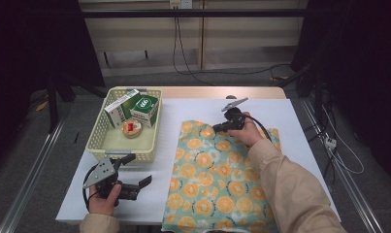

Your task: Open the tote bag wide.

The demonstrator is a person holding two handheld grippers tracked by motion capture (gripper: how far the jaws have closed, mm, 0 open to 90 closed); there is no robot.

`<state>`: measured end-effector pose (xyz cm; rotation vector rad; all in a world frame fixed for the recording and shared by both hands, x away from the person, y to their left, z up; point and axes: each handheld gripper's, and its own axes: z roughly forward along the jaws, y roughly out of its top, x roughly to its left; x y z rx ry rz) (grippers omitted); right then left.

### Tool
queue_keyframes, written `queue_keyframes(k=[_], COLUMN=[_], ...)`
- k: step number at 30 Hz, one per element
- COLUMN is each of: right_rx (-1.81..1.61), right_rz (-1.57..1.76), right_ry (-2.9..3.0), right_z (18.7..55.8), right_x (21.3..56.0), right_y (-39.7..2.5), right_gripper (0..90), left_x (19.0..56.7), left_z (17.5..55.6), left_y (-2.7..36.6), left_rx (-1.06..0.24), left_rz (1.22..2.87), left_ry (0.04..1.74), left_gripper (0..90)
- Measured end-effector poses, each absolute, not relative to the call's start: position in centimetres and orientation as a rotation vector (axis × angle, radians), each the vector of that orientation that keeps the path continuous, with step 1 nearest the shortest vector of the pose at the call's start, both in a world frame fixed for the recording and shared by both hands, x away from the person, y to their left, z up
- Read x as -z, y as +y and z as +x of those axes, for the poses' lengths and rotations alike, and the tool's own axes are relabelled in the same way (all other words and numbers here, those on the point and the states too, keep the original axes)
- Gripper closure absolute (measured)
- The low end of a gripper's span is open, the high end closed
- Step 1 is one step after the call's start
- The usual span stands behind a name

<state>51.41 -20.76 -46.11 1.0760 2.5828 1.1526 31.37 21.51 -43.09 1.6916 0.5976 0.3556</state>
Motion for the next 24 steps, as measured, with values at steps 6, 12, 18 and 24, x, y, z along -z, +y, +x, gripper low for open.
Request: queue_keyframes(k=[6,12,18,24], right_rx=[-1.135,-1.103,-1.079,-1.047], right_rz=[1.078,1.169,1.254,1.327], right_ry=[2.495,2.382,2.263,2.109], right_z=[51.8,53.2,54.4,56.2], right_x=[44.8,43.0,42.0,40.8], right_y=[-21.0,-23.3,-25.3,-26.7], right_gripper=[90.0,90.0,90.0,90.0], left_x=[43.1,43.3,43.3,43.3], left_z=[31.4,31.5,31.5,31.5], left_y=[21.5,21.5,21.6,21.7], left_rx=[-0.358,-0.352,-0.355,-0.363], left_rz=[1.696,1.699,1.699,1.698], left_ry=[0.599,0.605,0.609,0.617], left_gripper=[3.0,3.0,3.0,3.0])
